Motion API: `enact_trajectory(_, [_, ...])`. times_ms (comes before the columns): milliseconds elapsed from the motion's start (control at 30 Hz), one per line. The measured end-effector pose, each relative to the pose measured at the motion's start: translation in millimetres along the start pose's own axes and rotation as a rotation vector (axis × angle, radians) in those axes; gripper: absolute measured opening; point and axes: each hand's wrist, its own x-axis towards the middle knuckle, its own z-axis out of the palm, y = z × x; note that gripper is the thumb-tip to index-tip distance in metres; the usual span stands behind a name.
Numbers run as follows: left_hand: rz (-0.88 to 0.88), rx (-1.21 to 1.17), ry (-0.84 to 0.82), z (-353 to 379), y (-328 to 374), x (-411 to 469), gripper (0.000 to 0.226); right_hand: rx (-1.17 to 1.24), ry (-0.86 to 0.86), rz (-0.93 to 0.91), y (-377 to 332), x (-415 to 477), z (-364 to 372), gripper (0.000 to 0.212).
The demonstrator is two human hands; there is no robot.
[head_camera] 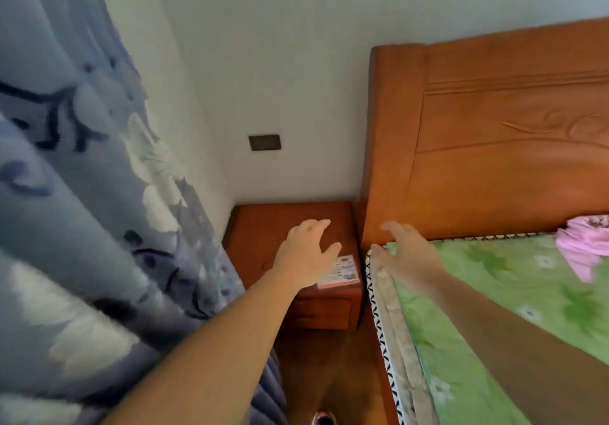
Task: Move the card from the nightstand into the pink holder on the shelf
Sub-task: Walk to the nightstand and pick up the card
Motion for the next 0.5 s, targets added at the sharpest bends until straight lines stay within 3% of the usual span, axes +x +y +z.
enact_trajectory(300, [-0.032,0.065,-0.126,60.5,-41.0,90.9,0.061,-0.074,-0.137,0.049,40.3,104.4,71.4,0.051])
enact_trajectory(500, [-0.074,0.128,-0.216,132.1,-82.5,115.0,0.058,-0.144,-0.237,-0.035,81.4,138.0,160.5,0.046])
